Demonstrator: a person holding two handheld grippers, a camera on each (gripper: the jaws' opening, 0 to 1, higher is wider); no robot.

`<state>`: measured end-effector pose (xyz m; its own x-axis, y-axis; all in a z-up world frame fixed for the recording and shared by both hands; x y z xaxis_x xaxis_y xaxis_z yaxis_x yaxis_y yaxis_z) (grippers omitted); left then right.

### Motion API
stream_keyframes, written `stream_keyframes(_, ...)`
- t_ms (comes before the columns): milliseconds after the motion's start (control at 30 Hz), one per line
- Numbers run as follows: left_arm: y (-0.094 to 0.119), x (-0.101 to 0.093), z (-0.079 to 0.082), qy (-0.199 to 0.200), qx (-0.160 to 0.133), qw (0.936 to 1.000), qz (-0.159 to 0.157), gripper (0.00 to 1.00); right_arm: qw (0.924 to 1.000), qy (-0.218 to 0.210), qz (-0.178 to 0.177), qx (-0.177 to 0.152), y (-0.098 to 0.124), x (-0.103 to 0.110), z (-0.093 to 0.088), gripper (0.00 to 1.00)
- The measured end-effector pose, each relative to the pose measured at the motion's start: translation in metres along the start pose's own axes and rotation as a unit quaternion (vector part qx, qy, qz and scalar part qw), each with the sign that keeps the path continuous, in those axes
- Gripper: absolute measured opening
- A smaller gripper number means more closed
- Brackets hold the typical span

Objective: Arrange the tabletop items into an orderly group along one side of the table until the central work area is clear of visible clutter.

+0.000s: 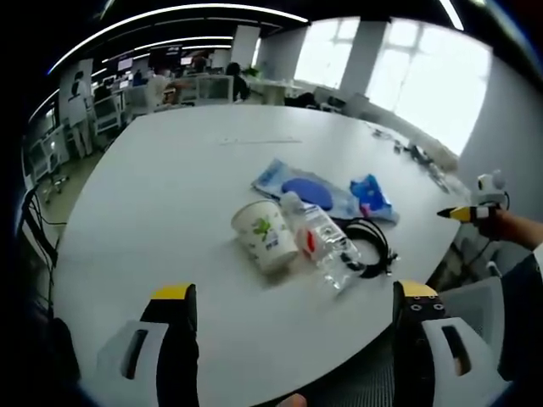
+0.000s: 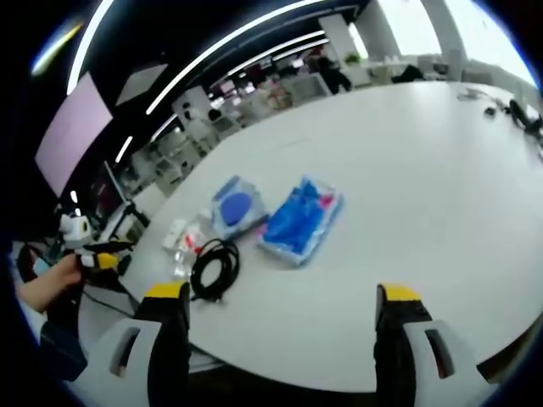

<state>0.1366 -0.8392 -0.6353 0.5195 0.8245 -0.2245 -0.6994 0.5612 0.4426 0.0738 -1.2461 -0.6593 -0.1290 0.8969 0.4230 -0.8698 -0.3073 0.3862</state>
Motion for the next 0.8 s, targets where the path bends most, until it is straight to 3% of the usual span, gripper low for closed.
stream_keyframes(800, -0.0033, -0.0021, -0.0016, 0.017, -0.003, 0.9999, 0.0, 0.92, 0.9999, 0.007, 0.007, 0.002, -0.0083, 0.0065, 0.003, 0.88)
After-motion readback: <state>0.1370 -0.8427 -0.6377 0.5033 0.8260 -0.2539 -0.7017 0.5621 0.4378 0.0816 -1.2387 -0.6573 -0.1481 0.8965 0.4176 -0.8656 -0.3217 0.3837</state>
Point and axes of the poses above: the point that each gripper's makers call its tool centre point, and the gripper's own axes: y roughly backward along the fingers, x roughly to its left, z roughly out of its top, the point moved 4 cm from there along y, roughly backward along the fingers, and after that the axes turned 14 degrees about -x, right-handed, at the moved point
